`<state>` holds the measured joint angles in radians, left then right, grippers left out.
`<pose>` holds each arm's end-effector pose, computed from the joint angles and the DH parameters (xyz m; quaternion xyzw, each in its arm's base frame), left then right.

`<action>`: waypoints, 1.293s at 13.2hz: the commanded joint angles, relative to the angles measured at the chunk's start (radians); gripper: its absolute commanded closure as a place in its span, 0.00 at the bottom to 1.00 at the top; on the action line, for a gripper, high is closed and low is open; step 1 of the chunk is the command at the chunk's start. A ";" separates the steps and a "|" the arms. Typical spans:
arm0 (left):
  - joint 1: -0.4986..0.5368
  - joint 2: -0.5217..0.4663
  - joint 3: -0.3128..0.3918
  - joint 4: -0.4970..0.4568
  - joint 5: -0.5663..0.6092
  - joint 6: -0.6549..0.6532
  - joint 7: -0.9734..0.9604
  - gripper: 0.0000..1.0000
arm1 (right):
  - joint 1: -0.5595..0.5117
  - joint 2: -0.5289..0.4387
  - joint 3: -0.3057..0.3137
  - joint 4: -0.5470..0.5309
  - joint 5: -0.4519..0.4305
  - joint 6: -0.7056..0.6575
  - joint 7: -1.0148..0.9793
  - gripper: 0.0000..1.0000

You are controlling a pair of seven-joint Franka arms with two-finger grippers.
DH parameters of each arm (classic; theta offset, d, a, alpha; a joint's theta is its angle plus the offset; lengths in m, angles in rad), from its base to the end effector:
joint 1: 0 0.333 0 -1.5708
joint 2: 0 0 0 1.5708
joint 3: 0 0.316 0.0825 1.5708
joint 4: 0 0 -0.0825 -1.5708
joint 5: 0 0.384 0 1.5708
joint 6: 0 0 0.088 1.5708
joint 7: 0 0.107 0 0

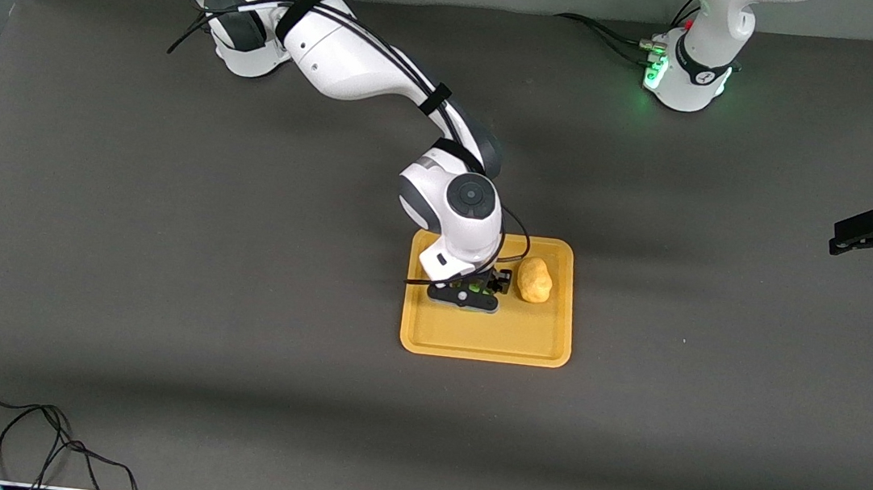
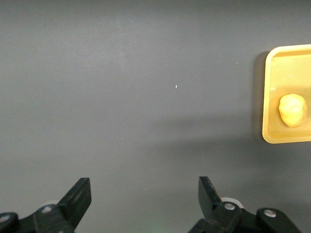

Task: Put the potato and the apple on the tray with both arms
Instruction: 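Carry the apple with the right gripper over the tray beside the potato, then lower the apple onto the tray and open the right gripper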

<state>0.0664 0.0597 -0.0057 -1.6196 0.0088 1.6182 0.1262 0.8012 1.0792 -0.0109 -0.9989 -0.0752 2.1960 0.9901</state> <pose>0.5721 0.0358 0.5718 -0.9990 0.0331 0.0308 0.0014 0.5577 0.5641 0.1992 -0.9947 0.0763 -0.0653 0.0229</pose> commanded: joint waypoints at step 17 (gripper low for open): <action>-0.010 -0.011 -0.011 0.004 0.022 -0.007 -0.010 0.02 | -0.149 -0.405 -0.007 0.030 0.020 -0.516 -0.123 0.00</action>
<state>0.0625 0.0585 -0.0178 -1.6184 0.0175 1.6179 0.1262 0.6971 0.7715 -0.0209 -0.9183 -0.0839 1.7469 0.9637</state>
